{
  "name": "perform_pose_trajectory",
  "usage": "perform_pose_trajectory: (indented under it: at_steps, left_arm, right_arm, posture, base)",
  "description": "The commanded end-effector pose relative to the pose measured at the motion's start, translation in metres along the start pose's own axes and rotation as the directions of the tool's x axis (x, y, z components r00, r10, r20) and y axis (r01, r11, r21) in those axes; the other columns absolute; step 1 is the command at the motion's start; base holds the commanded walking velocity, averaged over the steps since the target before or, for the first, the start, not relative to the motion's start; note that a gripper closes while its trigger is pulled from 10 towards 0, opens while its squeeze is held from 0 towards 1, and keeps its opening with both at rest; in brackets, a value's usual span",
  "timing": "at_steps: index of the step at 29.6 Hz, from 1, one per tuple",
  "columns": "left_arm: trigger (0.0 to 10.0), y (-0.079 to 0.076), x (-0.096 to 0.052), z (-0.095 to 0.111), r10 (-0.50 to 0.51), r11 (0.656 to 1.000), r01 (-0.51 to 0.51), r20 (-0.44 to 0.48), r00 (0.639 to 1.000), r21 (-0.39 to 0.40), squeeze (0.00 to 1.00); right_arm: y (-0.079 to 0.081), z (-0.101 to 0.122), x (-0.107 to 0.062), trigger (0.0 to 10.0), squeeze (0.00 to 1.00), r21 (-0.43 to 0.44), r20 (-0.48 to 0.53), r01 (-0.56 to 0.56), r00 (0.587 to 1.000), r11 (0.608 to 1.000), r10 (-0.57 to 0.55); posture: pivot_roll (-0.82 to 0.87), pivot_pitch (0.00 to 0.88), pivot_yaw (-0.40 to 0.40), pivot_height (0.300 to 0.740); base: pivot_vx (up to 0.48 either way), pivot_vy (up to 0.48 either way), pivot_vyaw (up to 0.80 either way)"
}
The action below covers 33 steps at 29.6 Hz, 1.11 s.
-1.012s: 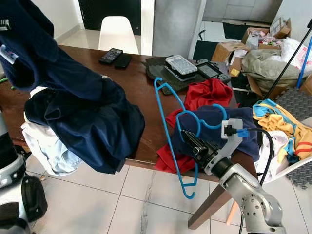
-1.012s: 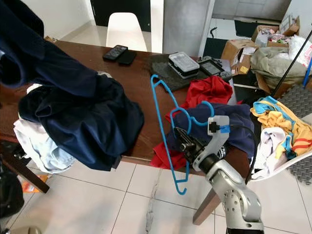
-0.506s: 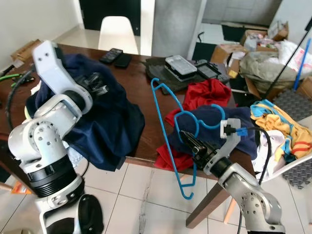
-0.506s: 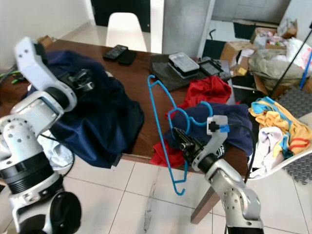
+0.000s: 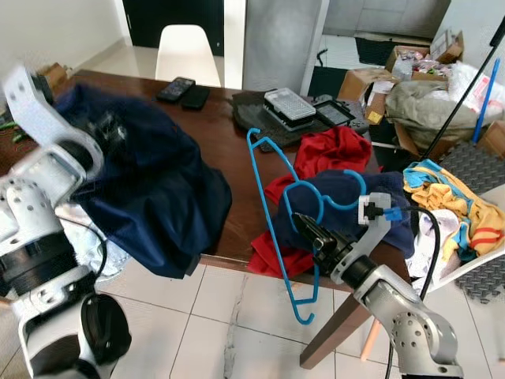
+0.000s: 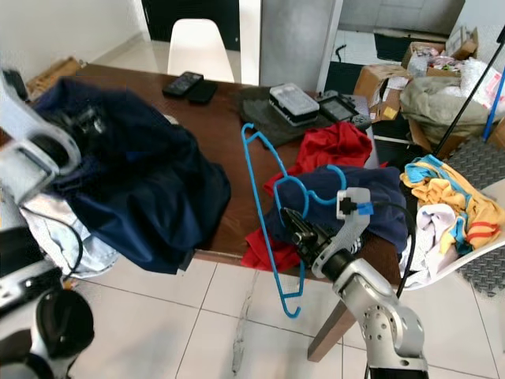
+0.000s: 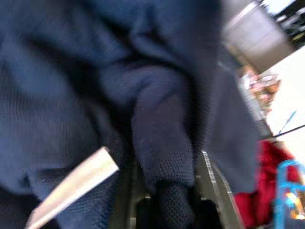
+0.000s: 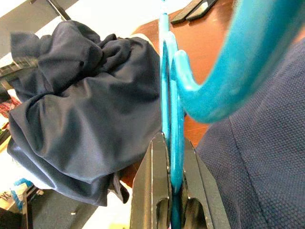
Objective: Hang hanger
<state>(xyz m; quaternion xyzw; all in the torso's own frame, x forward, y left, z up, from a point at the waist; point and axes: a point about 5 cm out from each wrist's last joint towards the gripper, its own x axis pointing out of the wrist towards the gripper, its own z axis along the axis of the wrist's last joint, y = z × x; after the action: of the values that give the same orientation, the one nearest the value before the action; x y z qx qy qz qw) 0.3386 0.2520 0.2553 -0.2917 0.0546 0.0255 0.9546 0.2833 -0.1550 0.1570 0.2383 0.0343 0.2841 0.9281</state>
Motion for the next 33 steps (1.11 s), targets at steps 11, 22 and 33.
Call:
perform_pose_trajectory:
  at_steps: [11,22,33]
  left_arm:
    - [10.0,-0.019,-0.002,0.043,-0.064,0.867,-0.046,0.204,0.977,0.496,1.0]
    - [10.0,-0.077,-0.026,0.027,-0.454,0.446,0.29,-0.066,0.889,0.847,1.0]
    - [10.0,-0.057,-0.068,0.03,-0.306,-0.141,0.413,-0.436,0.846,0.9,0.0]
  right_arm:
    - [-0.001,-0.001,-0.005,10.0,0.0,0.009,-0.002,0.008,1.0,1.0,-0.007]
    - [-0.001,0.0,-0.005,10.0,0.0,0.019,-0.001,0.005,1.0,1.0,-0.005]
    - [-0.002,0.001,-0.006,10.0,0.0,0.047,0.008,0.0,1.0,0.999,-0.001]
  posture:
    - [0.05,0.115,-0.032,0.74]
    - [0.05,0.12,-0.034,0.74]
    - [0.06,0.135,-0.03,0.74]
  base:
    - [0.0,0.0,0.0]
    - [0.0,0.0,0.0]
    - [0.0,0.0,0.0]
